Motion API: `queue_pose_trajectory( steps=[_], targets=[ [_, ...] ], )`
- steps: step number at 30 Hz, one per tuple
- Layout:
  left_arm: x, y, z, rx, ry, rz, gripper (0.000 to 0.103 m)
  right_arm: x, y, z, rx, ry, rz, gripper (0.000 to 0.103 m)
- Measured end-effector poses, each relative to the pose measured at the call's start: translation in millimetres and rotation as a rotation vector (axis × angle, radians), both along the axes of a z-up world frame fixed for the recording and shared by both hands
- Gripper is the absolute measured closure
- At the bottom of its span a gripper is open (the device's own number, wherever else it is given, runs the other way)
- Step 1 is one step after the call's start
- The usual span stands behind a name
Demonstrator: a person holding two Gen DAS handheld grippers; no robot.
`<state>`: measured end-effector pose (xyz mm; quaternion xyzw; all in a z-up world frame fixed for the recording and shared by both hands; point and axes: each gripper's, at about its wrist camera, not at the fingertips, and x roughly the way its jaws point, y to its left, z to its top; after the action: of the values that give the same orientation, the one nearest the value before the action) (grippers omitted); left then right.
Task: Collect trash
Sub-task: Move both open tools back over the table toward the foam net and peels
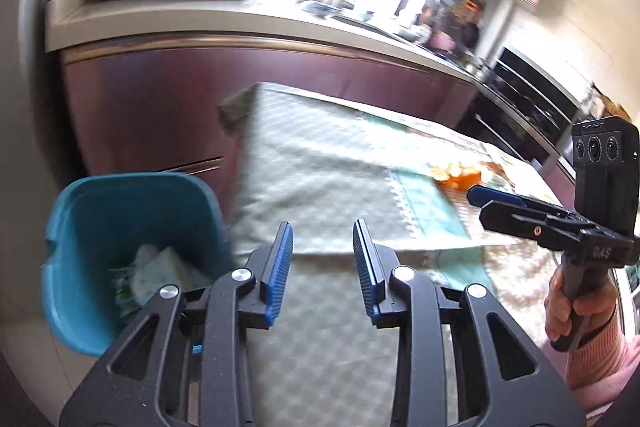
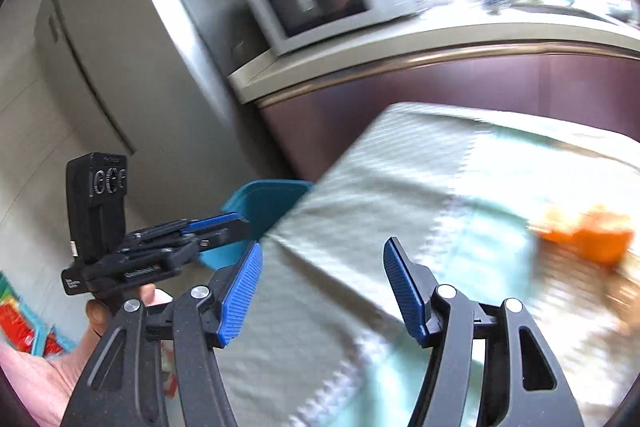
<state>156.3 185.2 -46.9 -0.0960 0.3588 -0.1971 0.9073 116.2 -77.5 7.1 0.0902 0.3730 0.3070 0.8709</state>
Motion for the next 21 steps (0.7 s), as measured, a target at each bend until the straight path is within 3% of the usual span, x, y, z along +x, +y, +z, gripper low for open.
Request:
queue_pose_trajectory(
  steps=[12,15,21],
  targets=[
    [23,-131,3,0.065,0.026,-0.187,0.071,-51,-184,-8,-0.044,-0.01,-0.462,0.034],
    [33,-156,-3,0.08,0.037,-0.209,0.069,-53,-214,-19,-0.049,0.009,-0.522,0.029],
    [57,-190,-8,0.111,0.048,-0.217,0.067,-44,-233,-41,-0.029,0.059,-0.561,0.028]
  ],
)
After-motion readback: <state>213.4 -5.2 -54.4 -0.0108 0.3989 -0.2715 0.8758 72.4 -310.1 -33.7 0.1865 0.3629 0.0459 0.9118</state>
